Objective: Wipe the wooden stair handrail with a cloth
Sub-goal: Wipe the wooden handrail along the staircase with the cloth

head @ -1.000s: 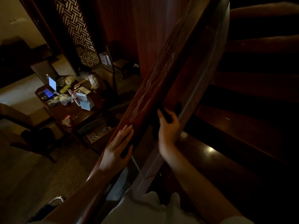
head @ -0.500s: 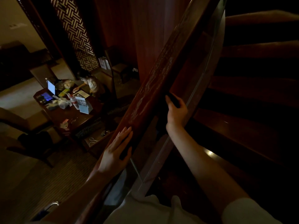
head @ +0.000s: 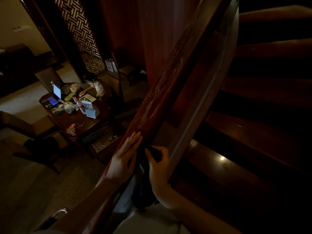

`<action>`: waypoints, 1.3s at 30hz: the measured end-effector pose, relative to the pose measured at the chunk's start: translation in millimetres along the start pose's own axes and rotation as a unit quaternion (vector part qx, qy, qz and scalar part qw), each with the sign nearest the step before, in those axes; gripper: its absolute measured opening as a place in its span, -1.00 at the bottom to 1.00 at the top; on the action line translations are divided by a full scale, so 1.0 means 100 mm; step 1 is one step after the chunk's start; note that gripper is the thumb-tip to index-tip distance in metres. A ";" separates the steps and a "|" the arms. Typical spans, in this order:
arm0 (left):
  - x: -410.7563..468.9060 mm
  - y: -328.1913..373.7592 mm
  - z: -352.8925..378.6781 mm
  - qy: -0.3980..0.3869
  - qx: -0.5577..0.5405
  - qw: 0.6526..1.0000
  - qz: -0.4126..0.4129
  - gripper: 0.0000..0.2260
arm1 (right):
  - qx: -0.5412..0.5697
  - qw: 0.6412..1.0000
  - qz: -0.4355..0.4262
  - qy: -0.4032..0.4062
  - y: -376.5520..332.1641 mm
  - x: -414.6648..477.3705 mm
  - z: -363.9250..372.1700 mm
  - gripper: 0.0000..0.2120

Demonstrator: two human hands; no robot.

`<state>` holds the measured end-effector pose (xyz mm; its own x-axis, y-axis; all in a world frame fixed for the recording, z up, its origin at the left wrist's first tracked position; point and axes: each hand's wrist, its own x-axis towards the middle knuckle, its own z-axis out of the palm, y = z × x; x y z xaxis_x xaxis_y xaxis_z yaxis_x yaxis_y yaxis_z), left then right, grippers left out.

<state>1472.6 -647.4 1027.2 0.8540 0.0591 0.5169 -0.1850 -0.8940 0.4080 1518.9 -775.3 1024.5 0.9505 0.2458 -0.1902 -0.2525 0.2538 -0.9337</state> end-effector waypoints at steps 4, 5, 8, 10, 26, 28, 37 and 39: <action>0.00 -0.02 0.01 -0.003 -0.004 1.000 0.003 -0.61 | -0.052 0.987 -0.139 0.058 -0.39 0.31 0.23 -0.89; 0.01 -0.02 0.01 -0.004 -0.006 1.000 0.004 -0.60 | -0.056 0.978 -0.182 0.081 -0.57 0.48 0.31 -0.88; 0.03 0.02 -0.02 -0.008 -0.007 1.000 -0.004 -0.58 | -0.059 0.946 -0.285 0.143 -1.14 1.04 0.49 -0.86; 0.04 0.04 -0.03 -0.009 -0.007 1.000 -0.014 -0.59 | 0.021 0.948 -0.254 0.192 -1.38 1.36 0.50 -0.85; 0.05 0.07 -0.04 -0.007 -0.014 1.000 -0.006 -0.59 | 0.012 0.957 -0.220 0.191 -1.06 1.25 0.44 -0.92; 0.06 0.10 -0.05 -0.003 -0.009 1.000 -0.010 -0.59 | 0.107 0.960 -0.153 0.206 -1.14 1.44 0.41 -0.85; 0.06 0.09 -0.06 -0.014 -0.003 1.000 -0.008 -0.62 | -0.085 0.969 -0.187 0.139 -0.39 0.66 0.43 -0.79; 0.04 0.06 -0.04 -0.011 0.000 1.000 -0.008 -0.62 | -0.044 0.966 -0.193 0.166 -0.77 0.95 0.42 -0.81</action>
<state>1472.9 -650.8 1035.4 0.8671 0.0641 0.4941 -0.1712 -0.8929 0.4163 1620.8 -731.9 1091.3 0.9802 -0.1678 0.1053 0.1358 0.1821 -0.9739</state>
